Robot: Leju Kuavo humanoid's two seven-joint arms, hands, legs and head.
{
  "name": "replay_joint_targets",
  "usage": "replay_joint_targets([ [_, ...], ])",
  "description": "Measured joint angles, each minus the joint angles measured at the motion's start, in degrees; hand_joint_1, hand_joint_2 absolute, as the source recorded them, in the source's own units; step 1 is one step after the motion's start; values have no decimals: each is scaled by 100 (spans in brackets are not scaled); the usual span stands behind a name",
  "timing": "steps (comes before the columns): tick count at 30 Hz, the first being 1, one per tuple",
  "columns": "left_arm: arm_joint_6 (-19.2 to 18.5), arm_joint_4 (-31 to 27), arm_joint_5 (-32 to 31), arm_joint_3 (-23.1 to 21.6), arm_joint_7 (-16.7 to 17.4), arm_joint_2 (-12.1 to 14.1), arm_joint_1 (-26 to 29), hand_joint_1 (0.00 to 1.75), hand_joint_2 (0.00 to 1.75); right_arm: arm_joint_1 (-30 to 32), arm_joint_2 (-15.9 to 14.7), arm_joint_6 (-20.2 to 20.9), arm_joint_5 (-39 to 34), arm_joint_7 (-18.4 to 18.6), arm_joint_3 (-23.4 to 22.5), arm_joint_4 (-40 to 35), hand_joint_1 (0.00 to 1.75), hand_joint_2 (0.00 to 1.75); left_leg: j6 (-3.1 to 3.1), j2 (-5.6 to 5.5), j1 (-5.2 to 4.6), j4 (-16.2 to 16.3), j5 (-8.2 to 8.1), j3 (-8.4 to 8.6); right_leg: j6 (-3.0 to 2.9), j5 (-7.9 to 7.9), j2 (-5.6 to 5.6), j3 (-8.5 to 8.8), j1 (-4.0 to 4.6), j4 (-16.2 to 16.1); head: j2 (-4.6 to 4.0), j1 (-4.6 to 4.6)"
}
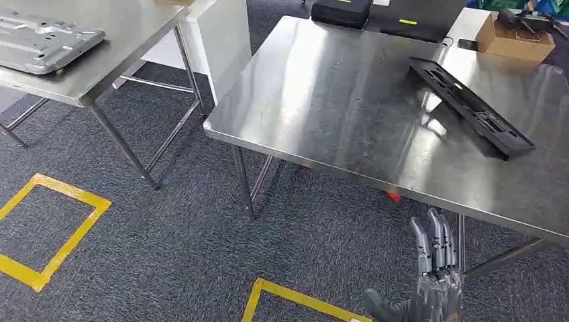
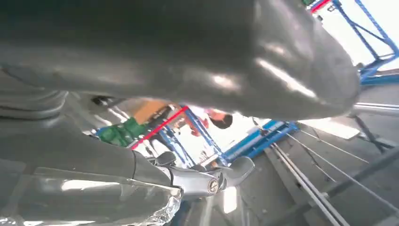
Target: Take the parts from the cabinet and place them on the table.
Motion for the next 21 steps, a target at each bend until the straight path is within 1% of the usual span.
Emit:
replay_joint_targets([
  [1, 0, 2, -4, 11, -9, -2, 14, 0, 0, 21, -22, -44, -28, 0, -2, 13, 0, 0, 7, -1, -12, -3, 1, -34, 62, 43, 1, -20, -3, 0, 0, 13],
  [2, -2, 7, -13, 20, -15, -2, 27, 0, 0, 51, -48, -74, -81, 0, -2, 24, 0, 0, 17, 4, -40, -9, 1, -57, 114, 78, 2, -51, -14, -5, 0, -6],
  [3, -9, 9, -41, 31, -24, -2, 28, 0, 0, 72, -72, -98, -129, 2, -2, 33, 0, 0, 33, 4, -49, -36, 10, -80, 158, 107, 2, -75, -22, -3, 0, 5],
  [4, -15, 13, -54, 44, -28, -13, 24, 0, 0, 110, -107, -109, -157, 4, -2, 42, 0, 0, 141, 13, -12, -107, 80, -107, 199, 91, 6, -119, 35, 25, 0, 7],
  [5, -28, 17, -63, 46, -31, -22, 25, 0, 0, 131, -144, -114, -166, 4, -2, 53, 0, 0, 202, 39, -20, -120, 125, -149, 184, -50, 24, -206, -14, 142, 0, 7],
  [6, -31, 20, -63, 48, -33, -22, 23, 0, 0, 142, -173, -118, -179, 7, -2, 55, 0, 0, 276, 43, -17, -120, 169, -210, 145, -285, 38, -315, -11, 409, 0, 44],
  [7, -31, 31, -68, 64, -31, -24, 37, 0, 0, 152, -192, -120, -186, 9, -2, 72, 0, 0, 314, 53, -32, -119, 215, -277, 112, -577, 48, -483, -20, 898, 0, 51],
  [8, -37, 39, -68, 72, -33, -28, 42, 0, 0, 164, -203, -122, -192, 9, -2, 85, 0, 0, 327, 71, -40, -118, 263, -340, 109, -782, 52, -626, -26, 1332, 0, 44],
  [9, -37, 46, -70, 85, -33, -31, 44, 0, 0, 175, -223, -122, -195, 9, -2, 96, 0, 0, 322, 75, -44, -117, 313, -404, 135, -885, 53, -709, -28, 1658, 0, 53],
  [10, -37, 52, -68, 99, -33, -31, 46, 0, 0, 189, -238, -122, -197, 9, -2, 112, 0, 0, 311, 80, -44, -116, 366, -469, 191, -854, 54, -672, -32, 1756, 0, 53],
  [11, -37, 59, -68, 103, -33, -33, 46, 0, 0, 191, -253, -122, -197, 9, -2, 122, 0, 0, 299, 83, -44, -112, 417, -530, 260, -717, 54, -524, -36, 1609, 0, 57],
  [12, -37, 66, -70, 103, -33, -33, 46, 0, 0, 191, -260, -122, -197, 9, -2, 127, 0, 0, 281, 83, -43, -109, 467, -592, 332, -511, 54, -257, -42, 1236, 0, 53],
  [13, -37, 72, -70, 103, -31, -37, 46, 0, 0, 190, -269, -122, -197, 9, -2, 127, 0, 0, 258, 82, -42, -104, 516, -648, 376, -345, 53, 70, -55, 740, 0, 55],
  [14, -37, 79, -70, 103, -33, -37, 46, 0, 0, 189, -278, -122, -195, 9, -2, 127, 0, 0, 219, 79, -49, -85, 564, -682, 369, -309, 55, 468, -78, 144, 0, 55],
  [15, -37, 79, -70, 103, -33, -37, 51, 0, 0, 186, -280, -122, -195, 9, -2, 129, 0, 0, 182, 73, -80, -76, 601, -721, 310, -428, 73, 725, -50, -282, 0, 61],
  [16, -37, 85, -70, 107, -33, -37, 55, 0, 0, 201, -280, -127, -197, 13, -2, 129, 0, 0, 144, 80, -84, -103, 660, -706, 236, -389, 106, 630, 5, -237, 0, 31],
  [17, -37, 83, -70, 109, -35, -37, 53, 0, 0, 207, -282, -127, -197, 17, -2, 127, 0, 0, 115, 77, -82, -98, 692, -717, 206, -388, 109, 580, 5, -250, 0, 55],
  [18, -39, 87, -72, 109, -33, -37, 55, 0, 0, 216, -282, -127, -197, 17, -2, 133, 0, 0, 99, 74, -84, -106, 738, -727, 169, -364, 107, 544, 20, -219, 0, 39],
  [19, -37, 87, -72, 116, -33, -37, 66, 0, 0, 215, -286, -127, -197, 17, -4, 133, 0, 0, 70, 64, -80, -89, 765, -743, 101, -317, 100, 502, -34, -235, 0, 33],
  [20, -37, 87, -72, 127, -33, -37, 74, 0, 0, 206, -291, -127, -195, 22, -4, 133, 0, 0, 45, 39, -43, -20, 616, -795, 27, -269, 77, 492, -97, -233, 0, 29],
  [21, -37, 90, -79, 127, -33, -39, 88, 0, 0, 216, -291, -127, -197, 24, -4, 133, 0, 0, 21, 38, -41, 213, 268, -859, -66, -215, 75, 436, -74, -233, 0, 9],
])
